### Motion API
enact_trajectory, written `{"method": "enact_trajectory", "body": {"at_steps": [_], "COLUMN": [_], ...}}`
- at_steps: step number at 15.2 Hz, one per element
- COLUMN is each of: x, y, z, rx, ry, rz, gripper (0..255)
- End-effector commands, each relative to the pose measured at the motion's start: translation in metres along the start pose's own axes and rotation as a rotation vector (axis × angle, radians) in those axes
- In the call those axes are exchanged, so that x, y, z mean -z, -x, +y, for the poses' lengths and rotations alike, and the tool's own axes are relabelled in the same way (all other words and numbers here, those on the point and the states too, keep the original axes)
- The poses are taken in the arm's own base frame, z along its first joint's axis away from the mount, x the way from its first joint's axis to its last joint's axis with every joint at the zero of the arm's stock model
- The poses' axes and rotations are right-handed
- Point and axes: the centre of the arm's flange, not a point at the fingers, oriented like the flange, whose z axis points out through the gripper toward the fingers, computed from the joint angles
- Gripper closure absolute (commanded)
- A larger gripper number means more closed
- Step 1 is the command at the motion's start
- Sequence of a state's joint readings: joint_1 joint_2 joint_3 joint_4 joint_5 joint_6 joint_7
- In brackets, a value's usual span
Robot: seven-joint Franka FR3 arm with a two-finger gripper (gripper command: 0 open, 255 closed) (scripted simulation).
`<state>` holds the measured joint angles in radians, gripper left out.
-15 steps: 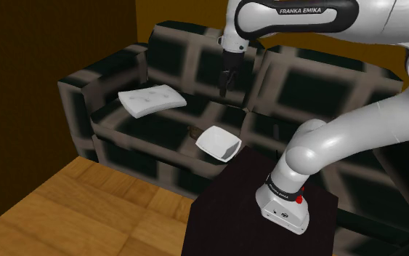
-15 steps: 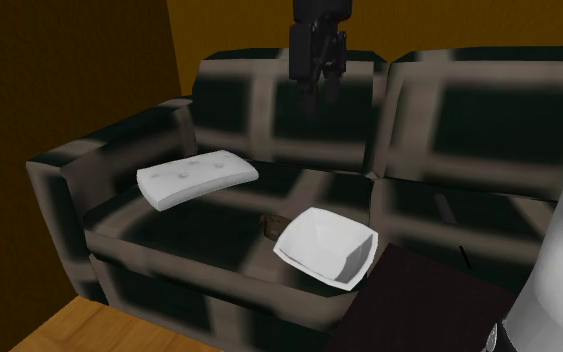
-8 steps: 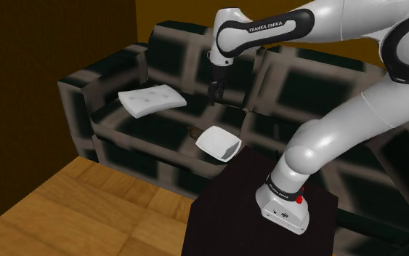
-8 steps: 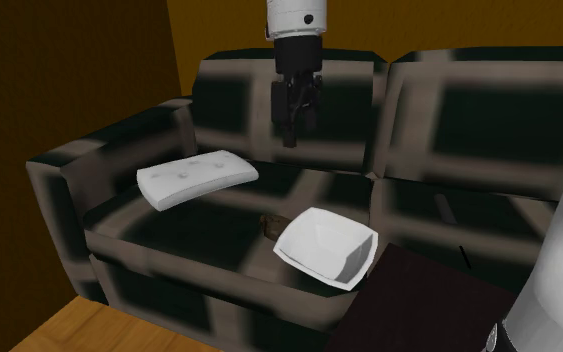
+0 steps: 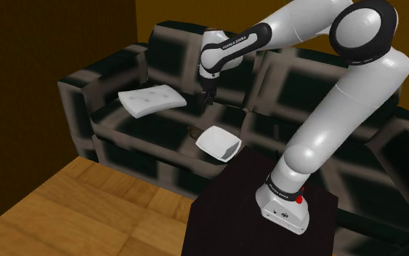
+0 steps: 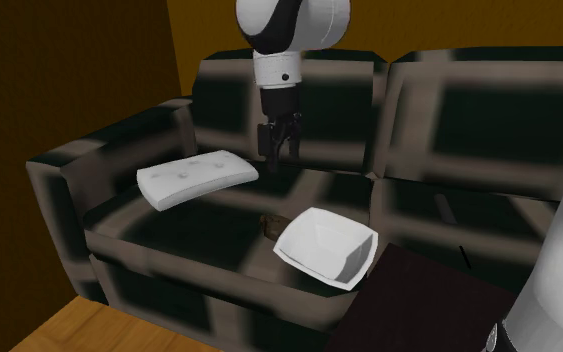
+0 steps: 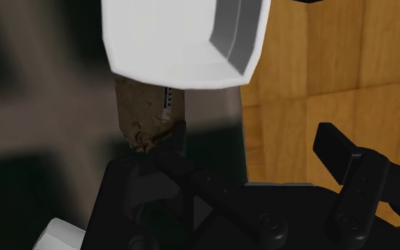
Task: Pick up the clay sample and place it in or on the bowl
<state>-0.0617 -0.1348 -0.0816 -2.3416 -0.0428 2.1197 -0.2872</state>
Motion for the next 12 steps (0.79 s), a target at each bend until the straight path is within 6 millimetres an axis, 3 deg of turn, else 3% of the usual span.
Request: {"method": "enact_trajectory", "body": {"at_steps": [1,12], "x": [-0.017,-0.117], "y": [-0.016,-0.102], "z": [0.011,0.074], "rx": [0.0,-0.001], "ry": [0.001,0.005], "rz": [-0.003,-0.02], "gripper": [0,0]}}
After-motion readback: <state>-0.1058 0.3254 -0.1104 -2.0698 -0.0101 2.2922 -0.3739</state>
